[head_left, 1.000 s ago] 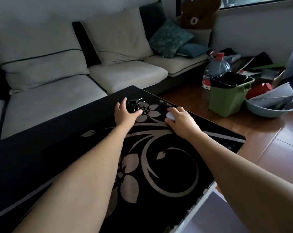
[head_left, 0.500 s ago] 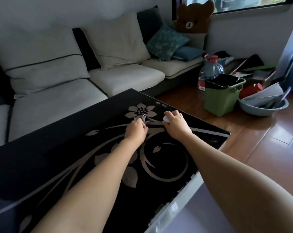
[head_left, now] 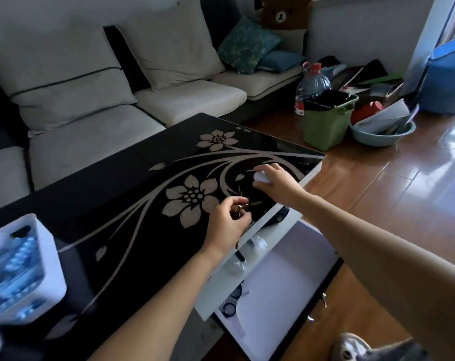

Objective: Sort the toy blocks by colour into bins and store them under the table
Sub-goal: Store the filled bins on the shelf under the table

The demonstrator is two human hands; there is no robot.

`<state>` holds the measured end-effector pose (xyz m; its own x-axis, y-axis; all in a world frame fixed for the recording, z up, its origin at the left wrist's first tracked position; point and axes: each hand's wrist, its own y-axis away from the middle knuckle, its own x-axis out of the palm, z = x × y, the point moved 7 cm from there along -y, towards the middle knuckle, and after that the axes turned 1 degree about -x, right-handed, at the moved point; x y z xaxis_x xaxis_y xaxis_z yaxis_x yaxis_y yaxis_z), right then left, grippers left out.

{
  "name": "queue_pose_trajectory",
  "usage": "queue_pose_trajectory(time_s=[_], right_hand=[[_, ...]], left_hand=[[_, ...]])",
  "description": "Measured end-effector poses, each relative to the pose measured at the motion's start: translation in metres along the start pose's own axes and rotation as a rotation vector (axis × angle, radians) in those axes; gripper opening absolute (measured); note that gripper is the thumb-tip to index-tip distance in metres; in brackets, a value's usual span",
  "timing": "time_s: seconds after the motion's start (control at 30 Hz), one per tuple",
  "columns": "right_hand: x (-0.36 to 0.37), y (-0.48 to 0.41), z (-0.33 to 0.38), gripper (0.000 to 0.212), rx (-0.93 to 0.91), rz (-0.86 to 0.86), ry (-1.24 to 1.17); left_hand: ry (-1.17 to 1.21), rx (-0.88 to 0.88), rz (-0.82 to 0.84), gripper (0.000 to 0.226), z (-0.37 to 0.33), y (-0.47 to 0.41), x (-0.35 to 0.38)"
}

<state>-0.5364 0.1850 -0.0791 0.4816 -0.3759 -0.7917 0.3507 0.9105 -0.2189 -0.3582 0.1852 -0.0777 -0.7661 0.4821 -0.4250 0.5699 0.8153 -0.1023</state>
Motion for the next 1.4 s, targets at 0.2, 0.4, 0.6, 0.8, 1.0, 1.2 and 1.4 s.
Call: queue_pose_trajectory(time_s=[0.2, 0.4, 0.6, 0.8, 1.0, 1.2, 1.4], right_hand=[[-0.017, 0.078, -0.001, 0.037, 0.215, 0.404, -0.908], [0.032, 0.15, -0.05, 0.03, 0.442, 1.039, -0.713], [0.103, 0.134, -0.117, 0.038, 0.481, 0.687, -0.142], [0.15, 0.149, -0.14, 0.047, 0.347, 0.744, 0.251], [0.17, 0.159, -0.151, 0.044, 0.247, 0.788, 0.341], [0.17, 0.159, -0.15, 0.035, 0.265, 0.783, 0.38], [0.159, 0.156, -0.149, 0.033, 0.325, 0.662, 0.327]], left_hand=[[0.12, 0.068, 0.205, 0.004, -0.005, 0.052, 0.043], [0.165, -0.18, 0.244, 0.009, 0.068, 0.072, 0.088], [0.052, -0.406, 0.238, 0.01, 0.143, 0.079, 0.119], [-0.102, -0.486, 0.332, 0.02, 0.184, 0.086, 0.141], [-0.207, -0.47, 0.489, 0.017, 0.202, 0.093, 0.163], [-0.293, -0.434, 0.585, 0.03, 0.206, 0.103, 0.165], [-0.473, -0.394, 0.728, 0.034, 0.199, 0.105, 0.148]])
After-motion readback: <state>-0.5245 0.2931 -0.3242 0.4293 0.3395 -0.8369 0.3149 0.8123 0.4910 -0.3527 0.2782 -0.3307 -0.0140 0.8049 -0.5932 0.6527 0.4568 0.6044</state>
